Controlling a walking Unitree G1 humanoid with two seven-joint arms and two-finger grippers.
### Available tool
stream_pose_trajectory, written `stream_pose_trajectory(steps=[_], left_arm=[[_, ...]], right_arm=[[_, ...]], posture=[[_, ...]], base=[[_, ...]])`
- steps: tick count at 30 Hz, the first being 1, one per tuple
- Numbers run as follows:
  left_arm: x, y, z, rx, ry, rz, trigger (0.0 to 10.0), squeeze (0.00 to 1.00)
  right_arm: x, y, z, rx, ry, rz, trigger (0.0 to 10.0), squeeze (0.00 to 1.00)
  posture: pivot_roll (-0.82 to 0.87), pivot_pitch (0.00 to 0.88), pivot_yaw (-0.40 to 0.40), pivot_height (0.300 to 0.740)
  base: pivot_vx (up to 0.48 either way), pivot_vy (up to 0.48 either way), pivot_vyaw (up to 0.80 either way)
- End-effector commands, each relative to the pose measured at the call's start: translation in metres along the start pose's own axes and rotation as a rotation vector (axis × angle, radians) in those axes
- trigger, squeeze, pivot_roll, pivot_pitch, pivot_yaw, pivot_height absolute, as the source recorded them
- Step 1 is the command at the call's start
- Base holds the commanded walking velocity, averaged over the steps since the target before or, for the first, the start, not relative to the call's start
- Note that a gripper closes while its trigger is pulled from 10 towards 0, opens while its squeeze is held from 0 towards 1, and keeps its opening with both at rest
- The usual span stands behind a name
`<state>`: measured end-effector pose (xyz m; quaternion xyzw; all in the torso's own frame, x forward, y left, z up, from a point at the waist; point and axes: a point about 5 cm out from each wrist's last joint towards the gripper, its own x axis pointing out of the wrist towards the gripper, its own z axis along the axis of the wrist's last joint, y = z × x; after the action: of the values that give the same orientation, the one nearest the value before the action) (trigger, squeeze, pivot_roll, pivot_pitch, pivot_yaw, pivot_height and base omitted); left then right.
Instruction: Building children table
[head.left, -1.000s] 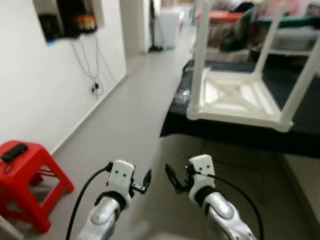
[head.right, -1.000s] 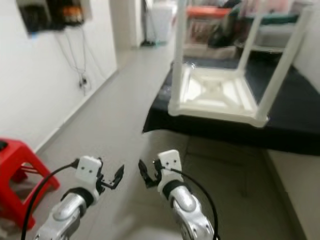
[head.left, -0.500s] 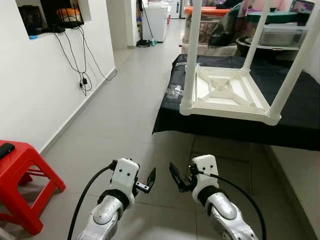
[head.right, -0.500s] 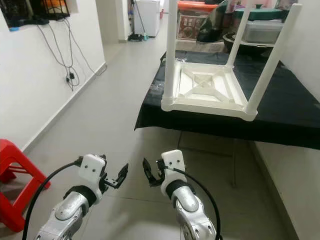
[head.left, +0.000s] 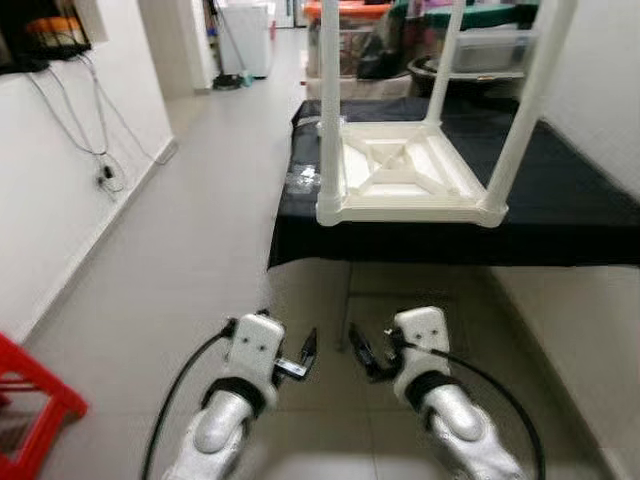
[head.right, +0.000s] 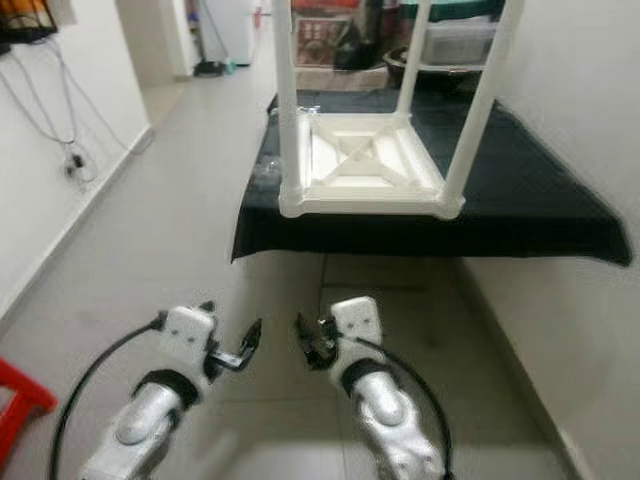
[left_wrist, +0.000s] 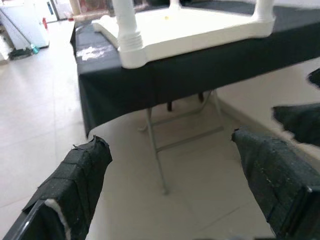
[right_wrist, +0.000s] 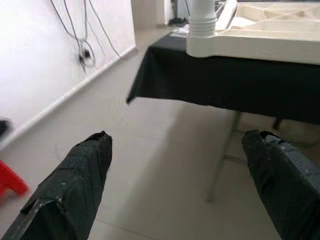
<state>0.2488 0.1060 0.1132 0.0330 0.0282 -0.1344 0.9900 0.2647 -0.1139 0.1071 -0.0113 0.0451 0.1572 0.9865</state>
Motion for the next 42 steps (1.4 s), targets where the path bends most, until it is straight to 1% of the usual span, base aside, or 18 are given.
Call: stream_pose_trajectory(steps=[1,13,18,20,23,32,40,42], left_arm=[[-0.001,0.000,0.000,-0.003,0.009,0.015,10.0,0.00],[-0.002,0.002,0.000,-0.006,0.005,0.030,10.0,0.00],[-0.003,0.003,0.001,-0.005,0.002,0.038,10.0,0.00],[-0.003,0.003,0.000,-0.004,0.001,0.043,10.0,0.00],[-0.005,0.004,0.001,0.007,-0.002,0.059,10.0,0.00],[-0.005,0.005,0.002,0.022,-0.005,0.078,10.0,0.00],[-0.003,0.009,0.006,0.036,-0.027,0.118,10.0,0.00],[-0.002,0.013,0.008,0.036,-0.035,0.145,10.0,0.00]], right_arm=[[-0.003,-0.005,0.001,-0.015,-0.001,-0.023,10.0,0.00],[-0.003,-0.002,0.002,-0.027,-0.001,-0.013,10.0,0.00],[-0.003,-0.001,0.002,-0.025,-0.006,-0.007,10.0,0.00],[-0.003,0.000,0.003,-0.038,-0.010,0.000,10.0,0.00],[-0.004,0.007,0.003,-0.046,-0.015,0.055,10.0,0.00],[-0.005,0.010,0.005,-0.043,-0.018,0.092,10.0,0.00],[-0.005,0.010,0.006,-0.042,-0.028,0.093,10.0,0.00],[-0.003,0.006,0.006,-0.035,-0.031,0.056,10.0,0.00]], posture=[[0.06,0.006,-0.004,0.740],[0.06,0.007,-0.008,0.740],[0.06,0.000,-0.002,0.740],[0.06,0.000,0.000,0.740],[0.06,0.000,-0.005,0.740],[0.06,0.000,-0.005,0.740],[0.06,0.000,-0.007,0.740],[0.06,0.000,-0.006,0.740]], base=[[0.000,0.000,-0.80],[0.000,0.000,-0.80],[0.000,0.000,0.00],[0.000,0.000,0.00],[0.000,0.000,0.68],[0.000,0.000,0.80],[0.000,0.000,0.80],[0.000,0.000,0.75]])
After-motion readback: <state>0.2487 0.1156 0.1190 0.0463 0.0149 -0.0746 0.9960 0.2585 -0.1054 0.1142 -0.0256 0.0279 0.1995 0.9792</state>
